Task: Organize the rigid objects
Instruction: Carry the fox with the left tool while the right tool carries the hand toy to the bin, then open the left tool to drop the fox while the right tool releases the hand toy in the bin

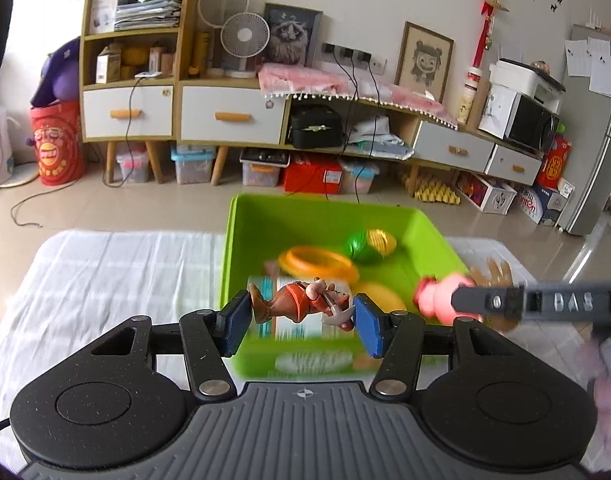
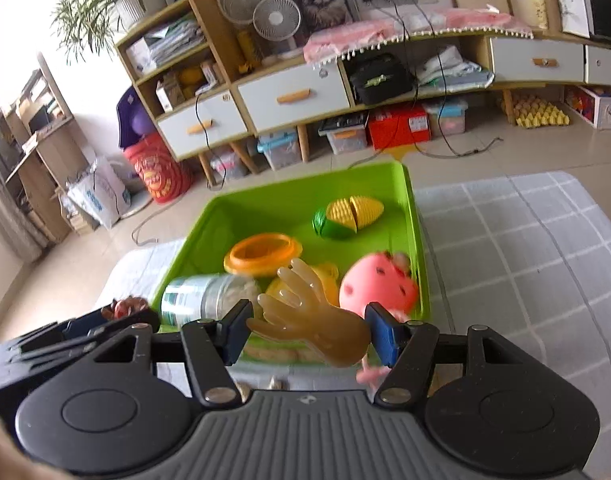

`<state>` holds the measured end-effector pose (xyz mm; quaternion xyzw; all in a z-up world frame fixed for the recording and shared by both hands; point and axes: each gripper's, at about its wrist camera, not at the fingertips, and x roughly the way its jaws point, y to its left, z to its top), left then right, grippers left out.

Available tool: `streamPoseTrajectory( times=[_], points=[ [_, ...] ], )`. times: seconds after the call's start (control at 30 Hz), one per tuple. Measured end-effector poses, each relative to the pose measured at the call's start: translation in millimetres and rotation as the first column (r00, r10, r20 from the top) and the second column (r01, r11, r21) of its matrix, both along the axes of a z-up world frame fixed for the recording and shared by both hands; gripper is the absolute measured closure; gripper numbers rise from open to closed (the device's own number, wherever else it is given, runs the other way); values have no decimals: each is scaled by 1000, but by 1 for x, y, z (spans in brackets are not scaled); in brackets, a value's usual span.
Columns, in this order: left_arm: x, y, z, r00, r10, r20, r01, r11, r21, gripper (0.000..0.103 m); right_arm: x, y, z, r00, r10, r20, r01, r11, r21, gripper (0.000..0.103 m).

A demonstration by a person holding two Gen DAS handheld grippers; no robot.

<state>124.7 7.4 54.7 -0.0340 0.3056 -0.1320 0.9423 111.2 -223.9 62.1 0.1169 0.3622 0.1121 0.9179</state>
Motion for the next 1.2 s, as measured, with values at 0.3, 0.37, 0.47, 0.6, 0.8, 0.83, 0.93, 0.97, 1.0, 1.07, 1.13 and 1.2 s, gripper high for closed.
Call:
streamPoseTrajectory(
  times=[0.3, 0.37, 0.47, 0.6, 0.8, 0.83, 0.93, 0.97, 1.0, 1.07, 1.13, 1.2],
  points=[
    [49, -13, -5, 999, 43, -5, -43, 999, 8, 43, 13, 16, -8, 1000, -9, 20, 9, 1000, -15, 57],
    [54, -16, -7, 999, 42, -1, -42, 999, 21, 43, 15, 18, -9, 999, -2, 33, 3, 1000, -29, 57],
    [62, -18, -11, 999, 37, -3, -37, 999, 22, 43, 15, 21, -10, 999, 10, 49, -9, 1000, -29, 57],
    [70, -17, -16, 999, 35, -19, -35, 999, 16, 43, 18, 18, -9, 997, 8, 79, -7, 1000, -17, 57],
    [80, -14, -21, 998, 47, -51, -48, 999, -14, 42, 21, 20, -9, 995, 6, 99, -5, 1000, -13, 57],
    [79, -14, -22, 997, 52, -55, -52, 999, -11, 42, 20, 21, -9, 995, 8, 104, -6, 1000, -20, 57],
    [81, -14, -24, 996, 60, -59, -61, 998, -17, 35, 19, 24, -9, 993, 18, 119, -14, 999, -38, 56],
    [81, -13, -25, 996, 61, -65, -62, 998, -21, 20, 19, 24, -9, 993, 21, 119, -17, 999, -37, 56],
    [80, -13, -25, 996, 67, -63, -69, 997, -24, 13, 19, 24, -9, 993, 24, 117, -20, 999, -29, 51],
    [77, -13, -24, 995, 80, -51, -81, 997, -19, 10, 20, 23, -8, 994, 23, 106, -22, 1000, -17, 38],
    [76, -13, -24, 995, 83, -53, -83, 996, -16, 9, 19, 22, -6, 994, 19, 104, -18, 1000, -11, 36],
    [74, -12, -22, 995, 86, -51, -86, 996, -14, 7, 18, 22, -5, 995, 21, 96, -20, 1000, -8, 36]
  ],
)
